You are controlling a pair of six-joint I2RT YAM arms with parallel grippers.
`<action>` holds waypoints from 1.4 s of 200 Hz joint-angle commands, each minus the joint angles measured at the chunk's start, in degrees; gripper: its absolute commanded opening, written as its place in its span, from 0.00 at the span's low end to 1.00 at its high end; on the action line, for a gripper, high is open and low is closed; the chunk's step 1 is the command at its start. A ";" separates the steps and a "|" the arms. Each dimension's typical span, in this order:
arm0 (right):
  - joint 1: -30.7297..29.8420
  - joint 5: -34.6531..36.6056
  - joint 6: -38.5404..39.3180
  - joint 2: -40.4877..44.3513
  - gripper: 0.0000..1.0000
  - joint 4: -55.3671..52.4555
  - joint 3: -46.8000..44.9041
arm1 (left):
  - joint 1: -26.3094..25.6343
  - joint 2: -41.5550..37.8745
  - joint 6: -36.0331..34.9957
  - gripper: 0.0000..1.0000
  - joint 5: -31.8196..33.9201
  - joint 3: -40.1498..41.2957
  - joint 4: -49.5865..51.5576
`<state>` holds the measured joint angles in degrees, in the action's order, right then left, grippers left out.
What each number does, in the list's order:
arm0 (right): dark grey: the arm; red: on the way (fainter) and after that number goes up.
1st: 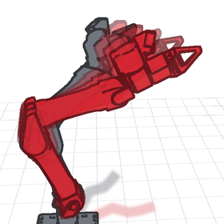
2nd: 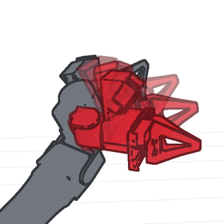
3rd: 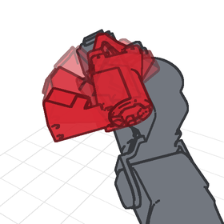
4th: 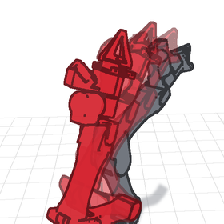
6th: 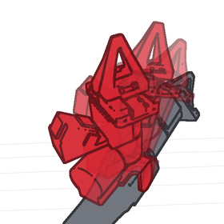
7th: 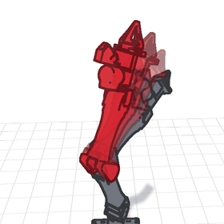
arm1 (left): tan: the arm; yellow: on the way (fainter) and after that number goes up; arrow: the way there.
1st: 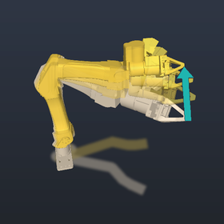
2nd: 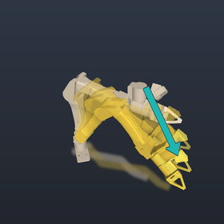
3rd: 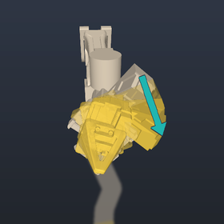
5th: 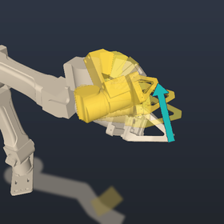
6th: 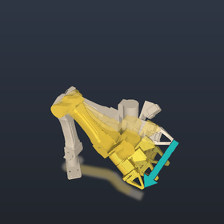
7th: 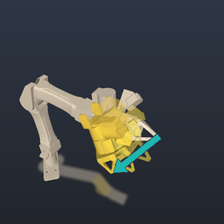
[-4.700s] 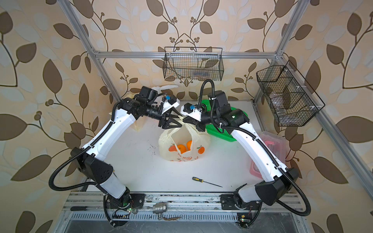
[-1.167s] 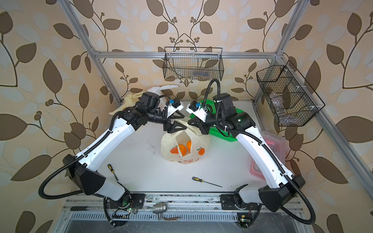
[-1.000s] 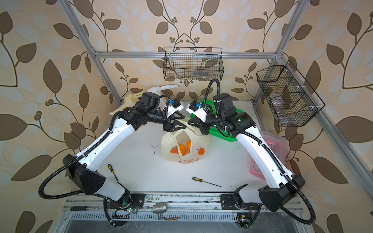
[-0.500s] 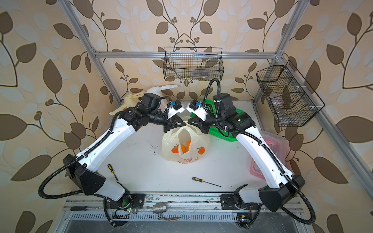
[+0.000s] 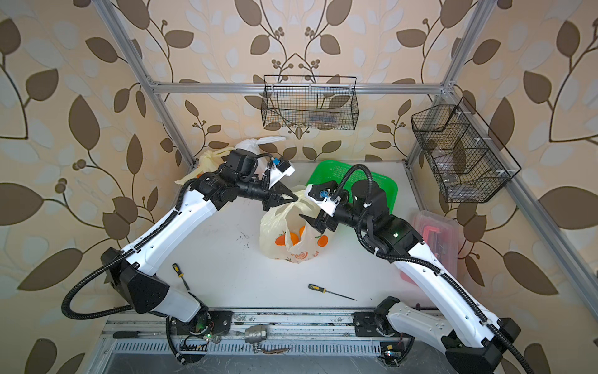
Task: Place the oranges into plastic bags & tie knots
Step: Tie the plastic bag at the center of the board.
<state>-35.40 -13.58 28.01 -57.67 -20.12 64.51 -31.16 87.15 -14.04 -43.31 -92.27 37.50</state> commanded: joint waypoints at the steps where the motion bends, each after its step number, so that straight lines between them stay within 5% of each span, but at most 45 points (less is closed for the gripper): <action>1: -2.11 7.86 9.65 2.43 0.92 12.10 -6.74 | 0.38 -1.27 8.15 0.00 -2.29 -1.88 -1.72; 74: -8.43 17.93 22.16 1.46 0.80 27.57 -14.07 | 3.45 -1.05 13.16 0.00 -6.07 -1.60 -2.32; 280: -9.78 20.00 26.40 -7.41 0.76 28.82 -8.11 | 3.86 -0.21 13.78 0.00 -11.76 -1.86 -1.73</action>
<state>-44.84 5.85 53.23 -63.96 7.16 53.71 -27.64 87.55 0.10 -52.03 -92.27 36.03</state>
